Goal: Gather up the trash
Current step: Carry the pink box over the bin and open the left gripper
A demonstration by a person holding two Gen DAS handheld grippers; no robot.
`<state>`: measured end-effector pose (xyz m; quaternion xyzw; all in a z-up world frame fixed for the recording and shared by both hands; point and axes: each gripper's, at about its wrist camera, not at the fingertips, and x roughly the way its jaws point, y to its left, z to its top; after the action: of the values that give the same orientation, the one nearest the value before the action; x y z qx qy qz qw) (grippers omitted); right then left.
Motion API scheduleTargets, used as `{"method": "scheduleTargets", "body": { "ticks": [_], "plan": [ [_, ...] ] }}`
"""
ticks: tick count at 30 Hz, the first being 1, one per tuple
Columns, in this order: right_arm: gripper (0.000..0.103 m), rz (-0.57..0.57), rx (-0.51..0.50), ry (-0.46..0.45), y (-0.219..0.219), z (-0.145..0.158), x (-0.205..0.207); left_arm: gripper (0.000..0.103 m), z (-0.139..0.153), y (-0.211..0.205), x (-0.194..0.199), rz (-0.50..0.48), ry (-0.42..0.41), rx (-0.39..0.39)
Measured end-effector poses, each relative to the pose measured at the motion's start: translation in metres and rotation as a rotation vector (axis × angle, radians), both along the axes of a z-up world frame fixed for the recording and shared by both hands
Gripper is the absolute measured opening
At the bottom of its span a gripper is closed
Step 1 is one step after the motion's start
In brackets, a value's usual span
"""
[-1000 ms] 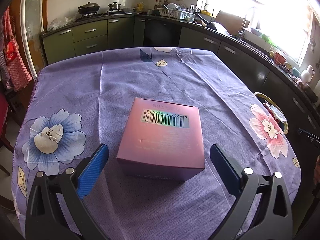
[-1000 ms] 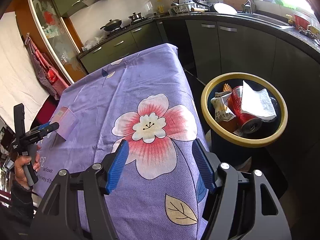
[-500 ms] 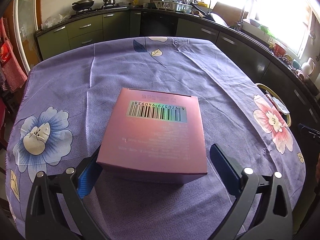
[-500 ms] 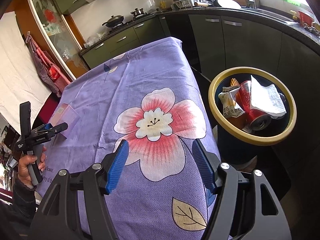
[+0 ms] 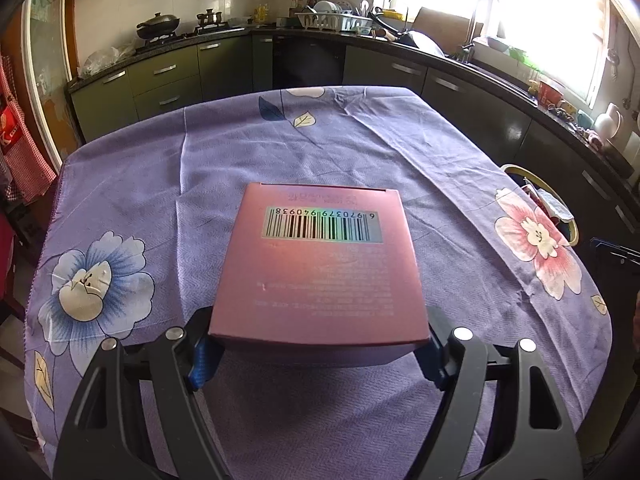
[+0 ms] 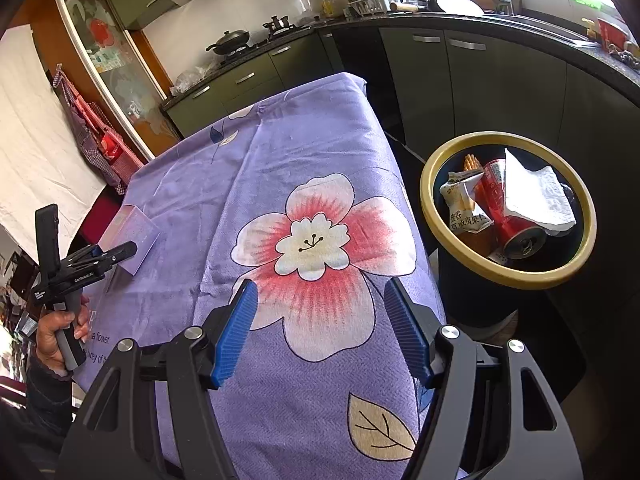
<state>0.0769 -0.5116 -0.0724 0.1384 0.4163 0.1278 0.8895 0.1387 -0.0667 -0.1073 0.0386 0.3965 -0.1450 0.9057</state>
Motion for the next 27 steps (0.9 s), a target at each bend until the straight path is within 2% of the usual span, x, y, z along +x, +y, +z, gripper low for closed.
{"method": "scheduleTargets", "body": {
  "ticks": [7, 15, 22, 27],
  "plan": [
    [0.065, -0.053, 0.016, -0.004, -0.017, 0.0, -0.006, 0.073, 0.045, -0.03, -0.023, -0.113, -0.063, -0.015],
    [0.065, -0.197, 0.043, 0.016, -0.069, -0.008, -0.03, 0.074, 0.073, -0.114, -0.009, -0.35, -0.026, -0.087],
    [0.065, -0.295, 0.083, 0.016, -0.114, -0.015, -0.053, 0.074, 0.062, -0.232, 0.032, -0.531, 0.077, -0.124],
    [0.066, -0.339, 0.109, 0.02, -0.138, -0.022, -0.065, 0.074, 0.037, -0.322, 0.064, -0.593, 0.159, -0.114]
  ]
}}
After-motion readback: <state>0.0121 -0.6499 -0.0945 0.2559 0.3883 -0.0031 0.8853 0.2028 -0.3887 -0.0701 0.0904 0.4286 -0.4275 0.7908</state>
